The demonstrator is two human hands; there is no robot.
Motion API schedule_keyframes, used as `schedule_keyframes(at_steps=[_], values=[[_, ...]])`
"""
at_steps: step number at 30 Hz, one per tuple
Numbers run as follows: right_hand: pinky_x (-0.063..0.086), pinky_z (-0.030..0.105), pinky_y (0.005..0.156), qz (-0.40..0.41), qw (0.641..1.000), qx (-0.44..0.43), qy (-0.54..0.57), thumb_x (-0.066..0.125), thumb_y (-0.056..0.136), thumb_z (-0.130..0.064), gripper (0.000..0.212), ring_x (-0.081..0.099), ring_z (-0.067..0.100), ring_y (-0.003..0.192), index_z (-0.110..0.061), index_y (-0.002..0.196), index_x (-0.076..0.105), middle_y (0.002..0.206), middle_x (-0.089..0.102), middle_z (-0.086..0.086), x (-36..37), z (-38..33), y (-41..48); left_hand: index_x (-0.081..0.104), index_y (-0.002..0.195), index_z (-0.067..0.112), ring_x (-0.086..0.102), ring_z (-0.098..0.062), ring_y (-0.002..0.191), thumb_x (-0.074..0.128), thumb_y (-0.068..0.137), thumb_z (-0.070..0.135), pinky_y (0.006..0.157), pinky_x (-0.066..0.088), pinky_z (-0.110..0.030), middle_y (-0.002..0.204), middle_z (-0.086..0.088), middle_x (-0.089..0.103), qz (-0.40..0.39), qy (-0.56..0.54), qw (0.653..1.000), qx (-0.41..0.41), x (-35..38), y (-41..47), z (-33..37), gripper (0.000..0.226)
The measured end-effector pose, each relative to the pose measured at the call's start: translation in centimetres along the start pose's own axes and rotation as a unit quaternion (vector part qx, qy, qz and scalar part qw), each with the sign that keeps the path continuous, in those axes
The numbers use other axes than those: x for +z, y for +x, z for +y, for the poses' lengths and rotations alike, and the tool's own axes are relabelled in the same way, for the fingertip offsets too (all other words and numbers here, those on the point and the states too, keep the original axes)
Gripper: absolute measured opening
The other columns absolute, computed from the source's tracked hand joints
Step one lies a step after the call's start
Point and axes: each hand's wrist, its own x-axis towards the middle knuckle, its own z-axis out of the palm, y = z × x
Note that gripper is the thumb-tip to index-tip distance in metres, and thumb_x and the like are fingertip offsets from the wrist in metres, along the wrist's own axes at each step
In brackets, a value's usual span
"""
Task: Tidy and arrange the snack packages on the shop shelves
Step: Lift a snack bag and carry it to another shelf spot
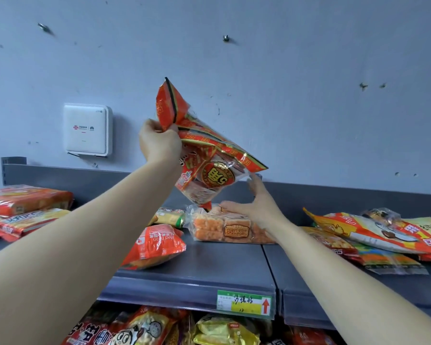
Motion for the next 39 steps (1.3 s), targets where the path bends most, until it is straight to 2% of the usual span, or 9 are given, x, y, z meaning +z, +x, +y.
schedule_keyframes(at_steps=[3,6,9,14,21,25,32,35,39], values=[[0.042,0.018,0.099,0.03,0.995,-0.055,0.079,0.09,0.059,-0.027,0.086,0.049,0.004,0.118,-0.024,0.131,0.042,0.125,0.054,-0.016,1.2,-2.0,-0.1,0.047,0.089,0.011,0.063,-0.026,0.077,0.054,0.094,0.004,0.06,0.061,-0.043,0.09,-0.007,0.055,-0.048,-0.046,0.996,-0.057,0.9,-1.6,1.2,0.01],[0.054,0.037,0.093,0.079,0.98,-0.077,0.166,0.093,0.052,-0.018,0.072,0.067,0.013,0.102,-0.013,0.116,0.06,0.107,0.071,-0.002,1.4,-2.7,-0.1,0.047,0.097,0.007,0.062,-0.024,0.074,0.051,0.096,0.0,0.053,0.06,-0.042,0.091,-0.01,0.054,-0.081,-0.091,0.985,-0.12,1.0,-2.8,2.5,0.007],[0.055,0.03,0.081,0.112,0.971,-0.059,0.202,0.09,0.059,-0.017,0.052,0.067,0.01,0.091,-0.017,0.104,0.064,0.096,0.071,-0.006,0.5,-3.4,-0.2,0.048,0.104,0.004,0.056,-0.023,0.07,0.056,0.097,0.011,0.055,0.06,-0.042,0.085,-0.011,0.05,-0.123,-0.09,0.979,-0.135,0.2,-3.0,3.3,0.013],[0.051,0.03,0.076,0.115,0.956,0.014,0.268,0.083,0.072,-0.027,0.04,0.065,0.015,0.096,-0.019,0.106,0.064,0.1,0.071,-0.004,-1.0,-3.8,-0.3,0.052,0.117,0.009,0.056,-0.016,0.075,0.065,0.091,0.017,0.057,0.057,-0.029,0.097,-0.009,0.057,-0.156,0.102,0.98,-0.062,-1.8,-3.5,2.8,0.03],[0.052,0.029,0.066,0.109,0.928,0.105,0.34,0.079,0.077,-0.026,0.036,0.067,0.02,0.088,-0.015,0.109,0.065,0.099,0.071,0.003,-1.5,-4.5,-1.0,0.035,0.146,0.011,0.043,-0.029,0.129,0.075,0.08,0.038,0.097,0.035,-0.04,0.143,-0.011,0.045,-0.176,0.279,0.937,-0.117,-6.3,-3.2,0.8,0.081],[0.059,0.04,0.067,0.087,0.893,0.158,0.413,0.081,0.075,-0.029,0.039,0.072,0.028,0.081,-0.012,0.106,0.065,0.094,0.074,0.009,-0.9,-4.8,-1.1,0.045,0.136,0.016,0.05,-0.027,0.119,0.082,0.058,0.059,0.104,0.036,-0.053,0.132,-0.005,0.053,-0.2,0.287,0.921,-0.171,-8.5,-4.0,0.5,0.096],[0.058,0.048,0.07,0.039,0.838,0.203,0.505,0.078,0.076,-0.04,0.042,0.071,0.032,0.082,-0.011,0.104,0.063,0.097,0.073,0.012,2.2,-5.8,-1.3,0.055,0.113,0.005,0.065,-0.036,0.097,0.076,0.078,0.037,0.078,0.054,-0.044,0.121,-0.021,0.059,-0.13,0.031,0.958,-0.254,-9.3,-5.3,0.3,0.052],[0.055,0.042,0.061,-0.028,0.814,0.198,0.545,0.067,0.084,-0.044,0.044,0.069,0.032,0.087,-0.011,0.112,0.062,0.102,0.072,0.014,4.3,-6.9,-1.7,0.059,0.108,0.007,0.066,-0.03,0.099,0.073,0.08,0.038,0.089,0.051,-0.042,0.111,-0.015,0.068,-0.178,0.014,0.951,-0.252,-8.7,-6.3,0.4,0.044],[0.054,0.049,0.083,-0.097,0.818,0.157,0.544,0.068,0.076,-0.043,0.057,0.066,0.034,0.103,-0.01,0.122,0.058,0.112,0.07,0.015,6.5,-7.9,-1.7,0.06,0.114,0.01,0.068,-0.027,0.098,0.08,0.073,0.035,0.091,0.052,-0.048,0.104,-0.008,0.073,-0.138,-0.015,0.968,-0.211,-9.3,-6.0,0.7,0.051]])
